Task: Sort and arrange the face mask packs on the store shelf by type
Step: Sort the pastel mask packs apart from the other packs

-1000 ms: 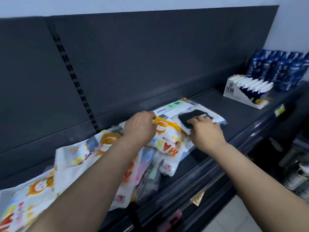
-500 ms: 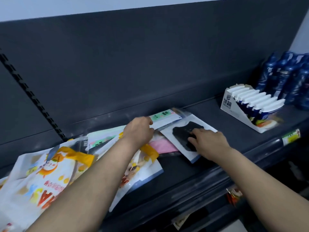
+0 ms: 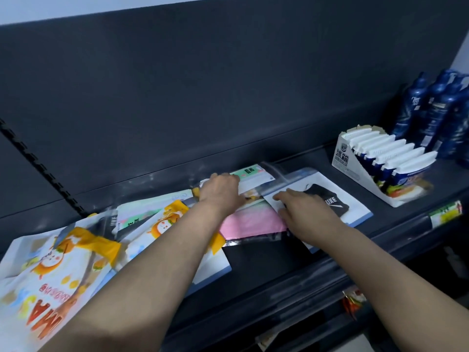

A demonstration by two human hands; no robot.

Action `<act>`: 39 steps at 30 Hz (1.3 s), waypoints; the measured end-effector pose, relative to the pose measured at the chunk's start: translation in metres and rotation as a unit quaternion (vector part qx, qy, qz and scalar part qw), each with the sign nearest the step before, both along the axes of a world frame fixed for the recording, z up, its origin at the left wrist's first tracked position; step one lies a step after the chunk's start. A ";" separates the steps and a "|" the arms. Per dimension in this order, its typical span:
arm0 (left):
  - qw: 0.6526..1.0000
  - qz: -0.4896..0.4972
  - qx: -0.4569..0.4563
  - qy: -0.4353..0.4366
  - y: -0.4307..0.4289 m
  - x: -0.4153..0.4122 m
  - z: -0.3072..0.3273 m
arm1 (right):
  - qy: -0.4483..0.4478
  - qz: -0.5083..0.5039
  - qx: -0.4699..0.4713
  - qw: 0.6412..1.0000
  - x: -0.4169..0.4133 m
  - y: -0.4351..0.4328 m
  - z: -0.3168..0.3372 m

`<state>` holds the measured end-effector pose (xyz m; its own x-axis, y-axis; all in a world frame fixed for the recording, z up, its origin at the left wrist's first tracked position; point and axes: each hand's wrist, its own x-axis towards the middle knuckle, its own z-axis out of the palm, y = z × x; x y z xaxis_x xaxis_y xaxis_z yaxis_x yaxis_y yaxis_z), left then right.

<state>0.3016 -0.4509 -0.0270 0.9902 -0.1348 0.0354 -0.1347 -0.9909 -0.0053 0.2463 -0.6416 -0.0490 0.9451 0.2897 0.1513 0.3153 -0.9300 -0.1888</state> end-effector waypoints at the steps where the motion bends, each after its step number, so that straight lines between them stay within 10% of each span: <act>1: 1.000 0.003 0.005 0.001 -0.001 0.002 -0.002 | 0.013 -0.010 -0.010 1.000 0.002 -0.001 -0.004; 5: 0.999 0.017 0.035 0.000 -0.004 0.004 -0.006 | 0.009 -0.066 -0.056 0.996 0.007 -0.012 -0.010; 10: 0.997 0.008 0.004 -0.072 -0.017 -0.009 0.006 | 0.042 -0.079 0.199 0.976 0.012 0.002 0.011; 18: 0.953 -0.091 -0.282 -0.059 -0.039 -0.054 0.038 | 0.190 -0.148 0.542 0.805 0.024 0.026 0.035; 22: 0.922 -0.060 -0.380 0.035 -0.025 -0.049 0.032 | 0.124 -0.188 0.442 0.869 0.031 0.019 0.044; 27: 0.986 0.022 -0.159 0.045 0.018 -0.029 0.019 | 0.044 -0.184 0.168 0.968 0.027 -0.014 0.055; 33: 0.984 -0.086 0.038 0.152 -0.011 -0.051 -0.001 | -0.001 -0.214 -0.010 0.977 0.015 -0.031 0.044; 39: 0.966 -0.195 0.079 0.150 -0.023 -0.062 -0.006 | -0.045 -0.238 0.046 0.969 -0.002 -0.046 0.049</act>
<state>0.2398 -0.4737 -0.0328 0.8256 -0.4802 -0.2963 -0.5168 -0.8544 -0.0551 0.2444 -0.6871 0.0002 0.9500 -0.1953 0.2437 -0.1269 -0.9543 -0.2705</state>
